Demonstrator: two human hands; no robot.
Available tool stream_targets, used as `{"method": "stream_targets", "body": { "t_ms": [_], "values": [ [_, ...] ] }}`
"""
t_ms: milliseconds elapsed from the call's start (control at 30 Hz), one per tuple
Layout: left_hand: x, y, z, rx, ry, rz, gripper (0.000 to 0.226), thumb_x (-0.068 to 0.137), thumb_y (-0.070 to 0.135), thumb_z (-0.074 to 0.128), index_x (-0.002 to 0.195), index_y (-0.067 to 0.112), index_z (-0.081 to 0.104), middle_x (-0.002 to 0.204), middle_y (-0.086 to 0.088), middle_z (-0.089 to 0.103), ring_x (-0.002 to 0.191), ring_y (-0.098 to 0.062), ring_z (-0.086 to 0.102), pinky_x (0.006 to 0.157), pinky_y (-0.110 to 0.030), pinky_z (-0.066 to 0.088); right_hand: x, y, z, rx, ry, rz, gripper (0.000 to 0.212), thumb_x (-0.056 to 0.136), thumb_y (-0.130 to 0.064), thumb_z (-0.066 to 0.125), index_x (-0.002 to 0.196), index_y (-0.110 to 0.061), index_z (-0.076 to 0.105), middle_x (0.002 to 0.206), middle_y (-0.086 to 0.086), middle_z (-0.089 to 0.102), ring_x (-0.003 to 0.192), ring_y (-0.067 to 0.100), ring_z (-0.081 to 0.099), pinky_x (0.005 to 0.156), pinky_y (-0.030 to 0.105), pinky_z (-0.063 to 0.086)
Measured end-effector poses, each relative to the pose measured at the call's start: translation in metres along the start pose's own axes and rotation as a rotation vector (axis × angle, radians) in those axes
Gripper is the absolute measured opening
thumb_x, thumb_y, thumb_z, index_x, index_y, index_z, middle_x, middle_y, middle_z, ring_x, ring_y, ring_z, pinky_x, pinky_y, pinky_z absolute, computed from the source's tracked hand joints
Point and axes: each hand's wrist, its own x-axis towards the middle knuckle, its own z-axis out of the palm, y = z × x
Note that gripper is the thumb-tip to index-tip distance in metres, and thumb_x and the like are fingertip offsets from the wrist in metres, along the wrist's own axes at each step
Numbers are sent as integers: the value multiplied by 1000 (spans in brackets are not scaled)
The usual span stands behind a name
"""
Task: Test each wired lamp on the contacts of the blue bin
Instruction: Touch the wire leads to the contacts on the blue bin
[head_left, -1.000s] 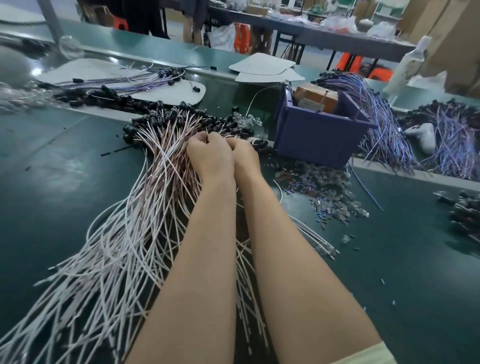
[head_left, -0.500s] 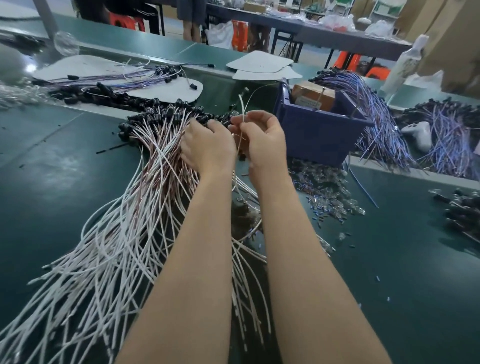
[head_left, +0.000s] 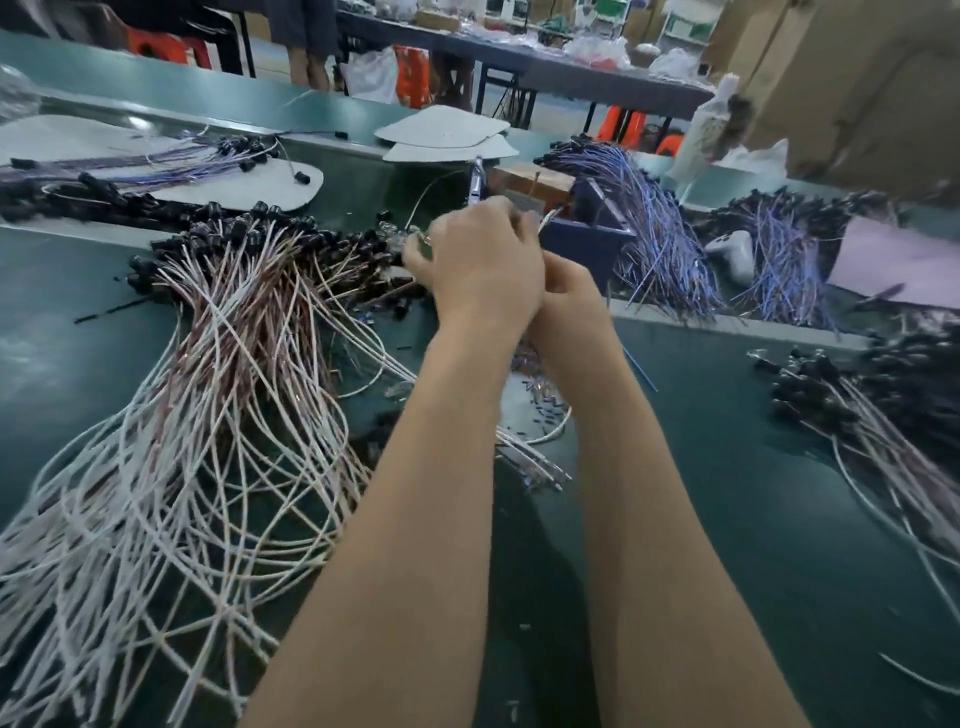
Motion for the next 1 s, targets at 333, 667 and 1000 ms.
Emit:
{"method": "stream_targets", "body": {
  "t_ms": [333, 667, 1000],
  "values": [
    [-38, 21, 54, -579, -582, 73, 33, 103, 32, 36, 101, 9, 61, 87, -9, 70, 61, -13, 63, 61, -27, 48, -10, 11, -91, 645, 680, -28, 25, 100, -20, 47, 81, -11, 60, 62, -1, 60, 52, 7, 56, 53, 18, 50],
    [-45, -10, 88, -636, -574, -47, 22, 98, 21, 51, 90, 7, 67, 62, 1, 51, 46, -6, 38, 46, -21, 29, -16, 55, -88, 623, 536, 219, 21, 96, -11, 52, 79, -9, 63, 62, -5, 64, 53, 6, 57, 55, 19, 51],
    [-43, -20, 99, -737, -439, -207, 7, 94, 19, 57, 88, 18, 61, 79, 1, 66, 49, 1, 49, 48, -14, 37, -14, 71, -78, 305, 509, 257, 16, 91, -7, 60, 76, -11, 57, 72, 5, 62, 61, 10, 60, 58, 17, 51]
  ]
}}
